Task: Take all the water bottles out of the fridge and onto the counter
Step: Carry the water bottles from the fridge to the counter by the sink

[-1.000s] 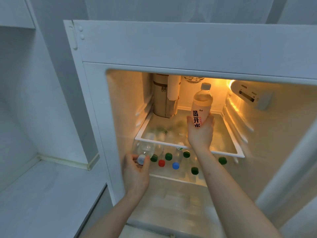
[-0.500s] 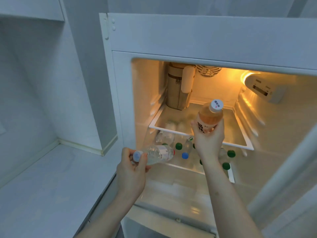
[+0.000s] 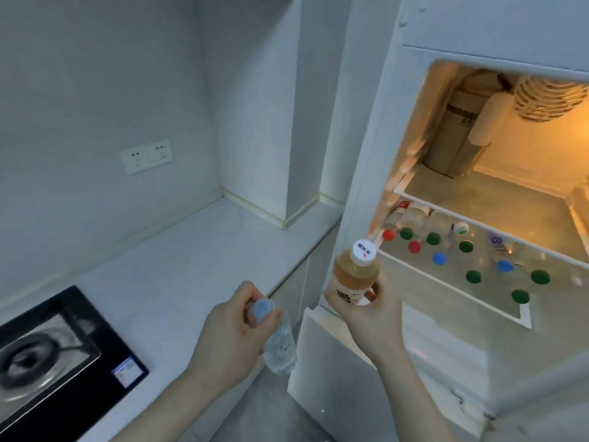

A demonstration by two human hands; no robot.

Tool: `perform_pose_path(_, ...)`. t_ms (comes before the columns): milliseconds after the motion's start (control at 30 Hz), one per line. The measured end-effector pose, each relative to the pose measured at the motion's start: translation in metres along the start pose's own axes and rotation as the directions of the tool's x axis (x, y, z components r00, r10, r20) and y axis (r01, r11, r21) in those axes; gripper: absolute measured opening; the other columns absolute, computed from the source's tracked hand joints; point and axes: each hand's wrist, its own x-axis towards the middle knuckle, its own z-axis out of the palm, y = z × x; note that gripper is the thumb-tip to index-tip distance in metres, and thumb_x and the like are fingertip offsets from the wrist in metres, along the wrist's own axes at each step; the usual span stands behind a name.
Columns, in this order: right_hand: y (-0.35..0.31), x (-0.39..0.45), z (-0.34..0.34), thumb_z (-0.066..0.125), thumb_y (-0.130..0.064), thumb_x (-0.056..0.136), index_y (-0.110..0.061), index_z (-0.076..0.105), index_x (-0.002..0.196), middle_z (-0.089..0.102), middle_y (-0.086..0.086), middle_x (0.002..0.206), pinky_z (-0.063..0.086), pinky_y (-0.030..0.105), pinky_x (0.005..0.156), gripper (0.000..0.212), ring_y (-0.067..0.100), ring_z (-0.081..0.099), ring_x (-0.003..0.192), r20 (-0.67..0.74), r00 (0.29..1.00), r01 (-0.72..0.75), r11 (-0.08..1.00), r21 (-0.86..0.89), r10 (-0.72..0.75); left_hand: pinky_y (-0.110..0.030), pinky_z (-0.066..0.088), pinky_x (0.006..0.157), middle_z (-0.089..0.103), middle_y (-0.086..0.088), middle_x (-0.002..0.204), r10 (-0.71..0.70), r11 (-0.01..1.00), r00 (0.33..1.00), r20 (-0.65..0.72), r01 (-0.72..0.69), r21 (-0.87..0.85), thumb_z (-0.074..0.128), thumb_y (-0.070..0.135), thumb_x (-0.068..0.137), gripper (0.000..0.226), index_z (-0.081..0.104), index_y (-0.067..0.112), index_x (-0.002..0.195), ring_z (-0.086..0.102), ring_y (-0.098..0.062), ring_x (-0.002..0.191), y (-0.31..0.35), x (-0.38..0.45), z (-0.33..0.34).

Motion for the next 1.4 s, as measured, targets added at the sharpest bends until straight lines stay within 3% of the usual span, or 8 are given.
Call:
perform_pose_path(167, -0.011, -0.062, 0.081, 0.092, -0.009, 0.071, -0.026, 0.072, 0.109, 0.077, -0.012, 0.1, 0.055, 0.02, 0.085, 0.046, 0.007, 0.072, 0.094, 0.28, 0.959, -0.047, 0.999, -0.004, 0.046, -0.052, 0.057, 0.055, 0.056, -0.013, 0.065, -0.14, 0.989, 0.979, -0.148, 0.144, 0.017, 0.075, 0.037, 0.089, 0.027, 0.053, 0.023, 0.083, 0.053, -0.03, 0.054, -0.05, -0.069, -0.068)
perform_pose_path(367, -0.035, -0.109, 0.179, 0.095, -0.011, 0.067, -0.032, 0.07, 0.107, 0.077, -0.013, 0.097, 0.054, 0.018, 0.082, 0.052, 0.006, 0.072, 0.091, 0.577, 0.816, -0.013, 0.999, -0.032, 0.029, -0.052, 0.057, 0.06, 0.057, -0.011, 0.063, -0.249, 0.96, 0.895, -0.371, 0.28, 0.03, 0.075, 0.043, 0.087, 0.026, 0.057, 0.025, 0.087, 0.057, -0.034, 0.062, -0.091, -0.139, -0.152)
perform_pose_path(600, -0.062, -0.145, 0.297, 0.097, -0.012, 0.068, -0.033, 0.07, 0.108, 0.076, -0.018, 0.096, 0.051, 0.008, 0.075, 0.052, 0.001, 0.071, 0.092, 0.851, 0.523, 0.024, 0.999, 0.042, -0.048, -0.049, 0.056, 0.061, 0.059, -0.01, 0.065, -0.39, 0.881, 0.674, -0.627, 0.47, -0.043, 0.075, 0.043, 0.088, 0.026, 0.054, 0.03, 0.083, 0.061, -0.032, 0.061, -0.123, -0.206, -0.227)
perform_pose_path(700, -0.073, -0.17, 0.353, 0.097, -0.011, 0.068, -0.035, 0.069, 0.113, 0.077, -0.017, 0.097, 0.055, 0.014, 0.074, 0.058, 0.003, 0.072, 0.09, 0.929, 0.357, 0.041, 0.995, 0.091, -0.1, -0.028, 0.052, 0.051, 0.062, -0.01, 0.068, -0.435, 0.839, 0.541, -0.72, 0.533, -0.107, 0.076, 0.039, 0.088, 0.025, 0.055, 0.027, 0.082, 0.065, -0.03, 0.064, -0.133, -0.243, -0.256)
perform_pose_path(833, -0.09, -0.215, 0.409, 0.097, -0.012, 0.069, -0.033, 0.069, 0.115, 0.077, -0.012, 0.103, 0.057, 0.019, 0.079, 0.058, 0.007, 0.073, 0.095, 0.978, 0.134, 0.065, 0.987, 0.15, -0.157, -0.022, 0.049, 0.049, 0.065, -0.008, 0.07, -0.471, 0.786, 0.339, -0.815, 0.58, -0.213, 0.077, 0.038, 0.088, 0.025, 0.054, 0.03, 0.082, 0.066, -0.025, 0.06, -0.142, -0.297, -0.281)
perform_pose_path(1033, -0.124, -0.3, 0.462, 0.092, -0.008, 0.071, -0.03, 0.07, 0.107, 0.077, -0.002, 0.096, 0.063, 0.031, 0.074, 0.048, 0.018, 0.073, 0.089, 0.969, -0.172, 0.081, 0.978, 0.195, -0.179, -0.052, 0.059, 0.065, 0.057, 0.0, 0.065, -0.462, 0.704, 0.015, -0.887, 0.615, -0.356, 0.076, 0.045, 0.085, 0.025, 0.057, 0.029, 0.088, 0.063, -0.024, 0.057, -0.147, -0.391, -0.308)
perform_pose_path(1167, -0.147, -0.364, 0.486, 0.091, -0.016, 0.068, -0.032, 0.069, 0.106, 0.075, -0.007, 0.095, 0.058, 0.026, 0.076, 0.047, 0.011, 0.071, 0.085, 0.936, -0.287, 0.128, 0.96, 0.249, -0.205, -0.049, 0.055, 0.062, 0.052, -0.001, 0.062, -0.43, 0.671, -0.101, -0.897, 0.629, -0.393, 0.076, 0.046, 0.084, 0.028, 0.056, 0.025, 0.085, 0.047, -0.012, 0.051, -0.152, -0.454, -0.326)
perform_pose_path(1400, -0.187, -0.495, 0.509, 0.087, -0.015, 0.067, -0.03, 0.068, 0.093, 0.074, -0.005, 0.085, 0.055, 0.026, 0.072, 0.036, 0.009, 0.067, 0.074, 0.884, -0.402, 0.157, 0.932, 0.325, -0.241, -0.057, 0.059, 0.063, 0.06, -0.003, 0.069, -0.442, 0.682, -0.179, -0.879, 0.569, -0.459, 0.075, 0.052, 0.08, 0.032, 0.058, 0.026, 0.087, 0.061, -0.033, 0.066, -0.16, -0.577, -0.362)
